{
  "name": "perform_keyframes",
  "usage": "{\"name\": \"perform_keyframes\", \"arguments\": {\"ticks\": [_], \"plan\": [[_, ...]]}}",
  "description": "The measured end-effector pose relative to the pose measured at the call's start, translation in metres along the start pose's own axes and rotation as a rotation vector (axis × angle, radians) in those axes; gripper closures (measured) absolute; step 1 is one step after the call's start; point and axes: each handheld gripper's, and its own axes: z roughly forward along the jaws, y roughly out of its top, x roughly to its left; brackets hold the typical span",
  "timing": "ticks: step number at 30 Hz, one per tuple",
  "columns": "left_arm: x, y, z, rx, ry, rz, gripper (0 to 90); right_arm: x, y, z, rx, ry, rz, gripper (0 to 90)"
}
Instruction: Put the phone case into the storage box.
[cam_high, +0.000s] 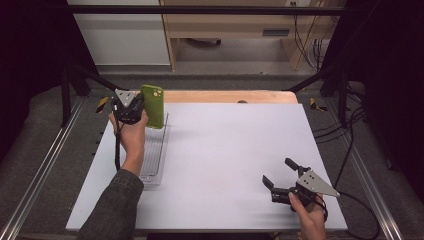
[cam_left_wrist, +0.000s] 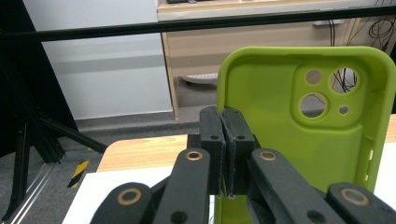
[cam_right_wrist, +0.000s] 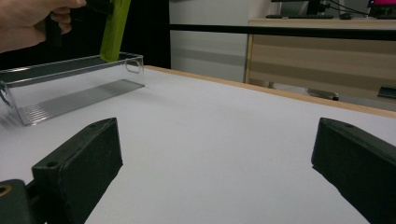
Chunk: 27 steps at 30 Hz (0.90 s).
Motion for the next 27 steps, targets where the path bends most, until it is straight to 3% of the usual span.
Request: {"name": "perform_keyframes", "arguments": {"ticks": [27], "plan": [[0.0060, -0.0083, 0.0036, 0.020, 0.011, -0.012, 87.5, 0.0004, -0.0002, 0.0002, 0.002, 0.000, 0.002, 1.8]]}}
